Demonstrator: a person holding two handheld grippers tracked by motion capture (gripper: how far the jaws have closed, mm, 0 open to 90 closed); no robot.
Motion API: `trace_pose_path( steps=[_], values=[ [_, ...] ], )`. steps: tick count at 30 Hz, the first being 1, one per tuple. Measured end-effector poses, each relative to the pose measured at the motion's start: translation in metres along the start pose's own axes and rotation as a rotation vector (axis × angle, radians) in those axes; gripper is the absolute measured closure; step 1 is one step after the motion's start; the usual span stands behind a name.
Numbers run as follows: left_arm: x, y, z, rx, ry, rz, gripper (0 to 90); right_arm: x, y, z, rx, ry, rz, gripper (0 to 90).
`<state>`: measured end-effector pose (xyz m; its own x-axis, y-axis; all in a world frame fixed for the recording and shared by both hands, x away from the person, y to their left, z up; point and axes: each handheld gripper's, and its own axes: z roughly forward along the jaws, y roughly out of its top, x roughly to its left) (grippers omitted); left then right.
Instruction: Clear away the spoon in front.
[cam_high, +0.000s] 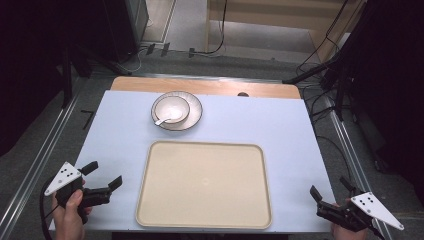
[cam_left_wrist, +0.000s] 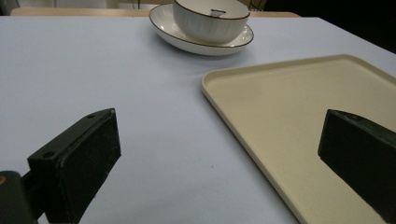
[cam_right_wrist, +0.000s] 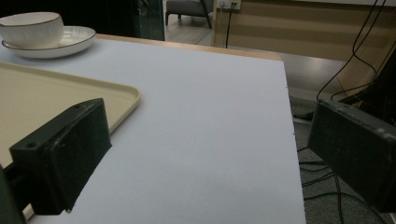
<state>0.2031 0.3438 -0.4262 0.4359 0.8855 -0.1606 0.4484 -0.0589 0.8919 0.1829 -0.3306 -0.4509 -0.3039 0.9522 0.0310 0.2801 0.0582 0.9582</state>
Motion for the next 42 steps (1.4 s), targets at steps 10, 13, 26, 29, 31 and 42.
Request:
trace_pose_path(
  steps=[10,13,26,29,31,42],
  values=[
    [-0.005,0.008,0.003,-0.037,-0.079,-0.034,0.0,0.0,0.001,0.0,0.0,0.006,0.003,0.0],
    [-0.007,0.013,0.008,-0.034,-0.091,-0.035,0.0,0.001,0.001,0.0,0.001,0.009,0.002,0.0],
    [-0.015,0.045,0.05,0.008,-0.106,-0.07,1.0,0.0,-0.001,0.001,0.005,0.017,0.002,0.0],
    [-0.018,0.051,0.06,0.018,-0.095,-0.073,4.5,0.0,-0.001,0.001,0.006,0.017,0.004,0.0],
    [-0.019,0.055,0.066,0.029,-0.092,-0.06,6.1,0.0,-0.001,0.001,0.006,0.017,0.005,0.0],
    [-0.026,0.08,0.098,0.068,-0.073,-0.019,18.8,0.0,-0.002,0.002,0.008,0.021,0.002,0.0]
  ],
)
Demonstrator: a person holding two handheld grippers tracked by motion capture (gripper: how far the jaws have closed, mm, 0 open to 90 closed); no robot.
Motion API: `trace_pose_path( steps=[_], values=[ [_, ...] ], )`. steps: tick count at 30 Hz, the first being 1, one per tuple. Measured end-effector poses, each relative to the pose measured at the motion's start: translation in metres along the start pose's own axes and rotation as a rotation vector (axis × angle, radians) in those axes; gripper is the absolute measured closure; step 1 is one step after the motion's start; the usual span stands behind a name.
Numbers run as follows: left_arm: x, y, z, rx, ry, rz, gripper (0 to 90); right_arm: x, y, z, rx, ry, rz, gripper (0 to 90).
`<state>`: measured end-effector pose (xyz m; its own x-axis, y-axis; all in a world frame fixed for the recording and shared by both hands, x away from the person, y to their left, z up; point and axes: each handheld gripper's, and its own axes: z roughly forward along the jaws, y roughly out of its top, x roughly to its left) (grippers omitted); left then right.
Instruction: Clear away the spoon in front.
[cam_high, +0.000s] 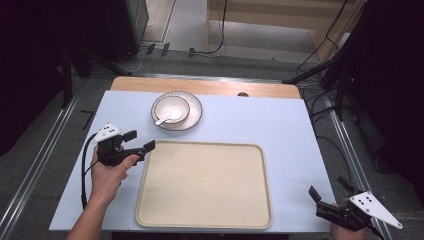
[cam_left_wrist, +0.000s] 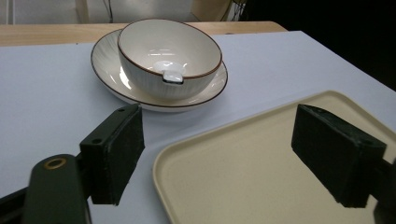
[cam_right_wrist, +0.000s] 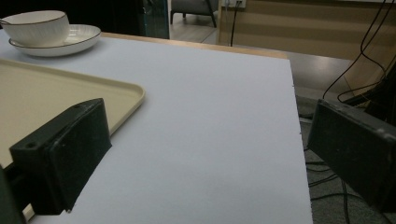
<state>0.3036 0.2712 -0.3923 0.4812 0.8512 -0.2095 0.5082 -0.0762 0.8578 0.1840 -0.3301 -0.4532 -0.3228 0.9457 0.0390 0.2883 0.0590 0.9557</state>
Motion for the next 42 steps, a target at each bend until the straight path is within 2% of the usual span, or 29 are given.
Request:
trace_pose_path(
  steps=[5,7,13,22,23,27,28,29,31,34,39,42],
  values=[
    [0.001,0.009,0.01,0.006,0.006,0.0,24.9,-0.001,0.0,0.0,-0.001,0.0,0.002,0.0],
    [0.003,0.013,0.015,0.014,0.001,-0.003,30.5,-0.001,0.0,0.0,-0.001,0.001,0.001,0.0],
    [0.008,0.023,0.033,0.033,0.009,-0.027,39.3,-0.001,0.0,0.001,0.002,0.002,0.001,0.0],
    [0.024,0.035,0.061,0.093,0.067,-0.143,52.7,-0.001,0.0,0.002,-0.001,0.002,0.0,0.0],
    [0.024,0.035,0.061,0.093,0.067,-0.143,53.3,-0.001,0.0,0.002,-0.001,0.002,0.0,0.0],
    [0.032,0.038,0.074,0.125,0.058,-0.193,55.0,-0.001,-0.001,0.002,-0.003,0.003,0.002,0.0],
    [0.032,0.038,0.074,0.125,0.058,-0.193,56.2,-0.001,-0.001,0.002,-0.003,0.003,0.002,0.0],
    [0.035,0.037,0.078,0.136,0.062,-0.225,56.9,-0.001,-0.001,0.002,-0.001,0.004,0.002,0.0],
    [0.036,0.036,0.082,0.153,0.057,-0.242,58.4,-0.001,0.0,0.003,-0.001,0.005,0.003,0.0],
    [0.035,0.034,0.085,0.175,0.045,-0.235,63.5,-0.001,0.0,0.003,-0.002,0.006,0.005,0.0],
    [0.035,0.034,0.086,0.171,0.03,-0.243,74.7,-0.002,-0.001,0.003,0.0,0.004,0.0,0.0],
    [0.034,0.034,0.086,0.172,0.027,-0.238,76.1,-0.001,-0.001,0.004,0.0,0.005,0.0,0.0]
  ],
)
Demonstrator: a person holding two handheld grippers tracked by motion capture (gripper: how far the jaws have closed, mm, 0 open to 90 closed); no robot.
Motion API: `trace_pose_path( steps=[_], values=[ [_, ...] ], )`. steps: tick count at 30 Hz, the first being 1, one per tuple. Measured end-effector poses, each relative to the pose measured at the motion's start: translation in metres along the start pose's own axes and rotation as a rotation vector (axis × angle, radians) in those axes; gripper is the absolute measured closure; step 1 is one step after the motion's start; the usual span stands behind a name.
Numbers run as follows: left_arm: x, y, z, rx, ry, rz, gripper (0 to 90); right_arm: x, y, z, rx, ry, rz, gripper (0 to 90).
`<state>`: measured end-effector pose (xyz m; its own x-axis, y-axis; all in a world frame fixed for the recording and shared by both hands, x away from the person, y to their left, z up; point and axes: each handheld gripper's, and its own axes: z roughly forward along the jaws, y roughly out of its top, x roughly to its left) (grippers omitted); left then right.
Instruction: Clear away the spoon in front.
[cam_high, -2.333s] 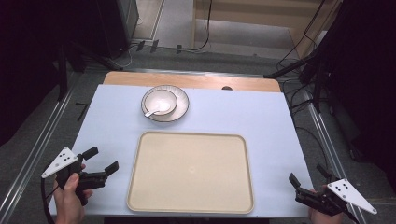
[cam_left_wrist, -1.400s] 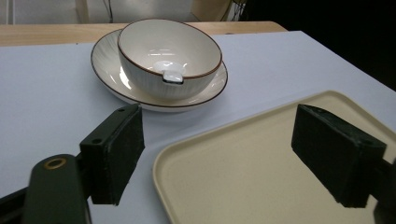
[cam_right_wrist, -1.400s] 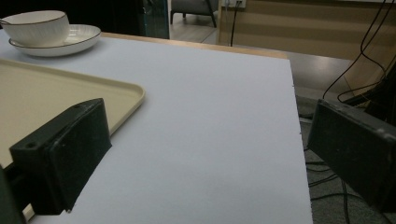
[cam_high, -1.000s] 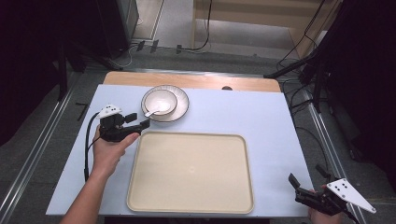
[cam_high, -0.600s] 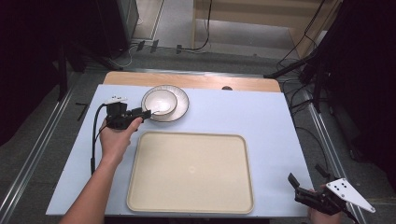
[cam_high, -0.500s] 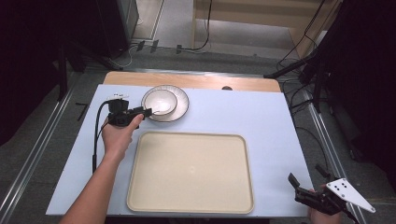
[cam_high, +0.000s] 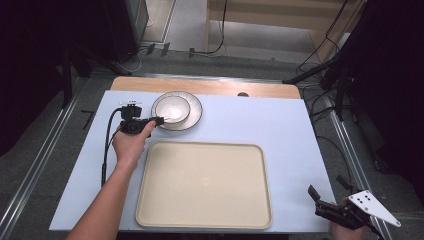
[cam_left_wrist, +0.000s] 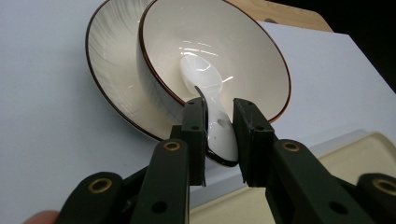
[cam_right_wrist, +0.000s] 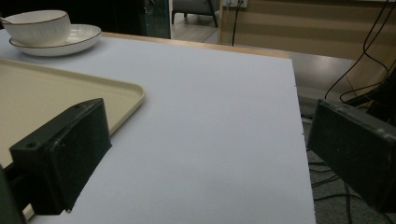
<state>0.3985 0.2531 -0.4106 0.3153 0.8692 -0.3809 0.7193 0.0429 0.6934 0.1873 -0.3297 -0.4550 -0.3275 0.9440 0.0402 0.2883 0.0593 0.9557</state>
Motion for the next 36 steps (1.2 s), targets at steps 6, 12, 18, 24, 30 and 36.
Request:
trace_pose_path(
  steps=[6,12,18,24,30,36],
  values=[
    [0.0,0.0,0.0,0.001,-0.006,0.001,77.2,0.0,0.0,0.0,-0.001,-0.002,0.0,0.0],
    [0.0,0.0,0.0,0.003,-0.018,-0.007,77.8,-0.001,0.0,0.0,-0.003,-0.005,0.0,0.0],
    [0.0,-0.001,0.0,0.016,-0.024,0.013,83.9,0.0,-0.001,0.001,-0.002,0.0,-0.001,0.0],
    [-0.001,-0.001,0.0,0.009,-0.023,0.022,86.0,0.0,-0.001,0.001,-0.002,0.0,0.001,0.0],
    [-0.007,-0.001,-0.004,-0.033,-0.021,0.035,86.0,0.0,-0.001,0.001,-0.001,0.002,-0.002,0.0],
    [-0.012,-0.002,-0.014,-0.069,-0.028,0.062,86.1,0.0,-0.001,0.001,-0.003,0.001,-0.001,0.0]
  ],
)
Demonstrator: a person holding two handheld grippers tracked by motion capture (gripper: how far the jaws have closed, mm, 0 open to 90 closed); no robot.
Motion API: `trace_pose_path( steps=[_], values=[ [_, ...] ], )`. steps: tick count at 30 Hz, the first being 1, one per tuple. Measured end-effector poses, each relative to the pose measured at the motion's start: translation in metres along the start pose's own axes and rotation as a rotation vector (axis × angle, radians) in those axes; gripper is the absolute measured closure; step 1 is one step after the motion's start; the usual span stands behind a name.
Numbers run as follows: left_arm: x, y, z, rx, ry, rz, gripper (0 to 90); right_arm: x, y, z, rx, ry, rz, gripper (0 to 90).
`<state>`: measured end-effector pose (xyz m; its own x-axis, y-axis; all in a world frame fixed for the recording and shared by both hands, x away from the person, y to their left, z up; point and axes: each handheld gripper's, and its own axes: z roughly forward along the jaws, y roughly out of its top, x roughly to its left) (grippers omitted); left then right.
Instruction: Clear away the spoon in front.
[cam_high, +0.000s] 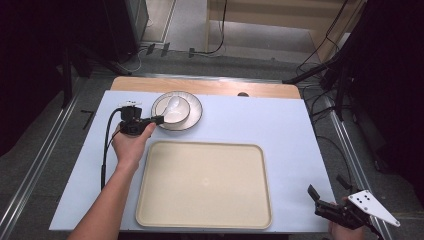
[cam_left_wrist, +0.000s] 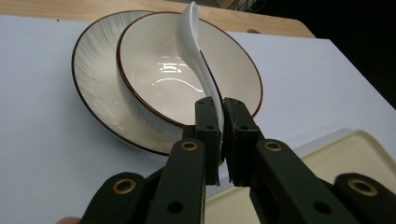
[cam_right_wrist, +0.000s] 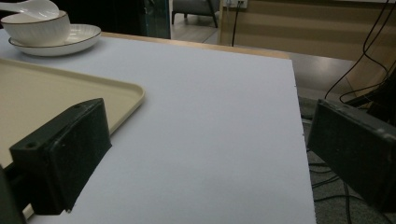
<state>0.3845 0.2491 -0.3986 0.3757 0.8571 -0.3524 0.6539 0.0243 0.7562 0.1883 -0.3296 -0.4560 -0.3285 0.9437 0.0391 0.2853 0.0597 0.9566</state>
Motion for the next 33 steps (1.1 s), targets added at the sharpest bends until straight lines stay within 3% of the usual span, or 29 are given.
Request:
trace_pose_path(
  steps=[12,33],
  values=[
    [-0.008,-0.01,-0.024,-0.041,-0.012,0.021,86.1,0.0,0.0,0.0,-0.001,-0.002,0.003,0.0],
    [-0.036,-0.05,-0.073,-0.128,-0.032,0.073,86.1,0.002,0.001,-0.001,-0.007,0.0,0.01,0.0]
  ],
)
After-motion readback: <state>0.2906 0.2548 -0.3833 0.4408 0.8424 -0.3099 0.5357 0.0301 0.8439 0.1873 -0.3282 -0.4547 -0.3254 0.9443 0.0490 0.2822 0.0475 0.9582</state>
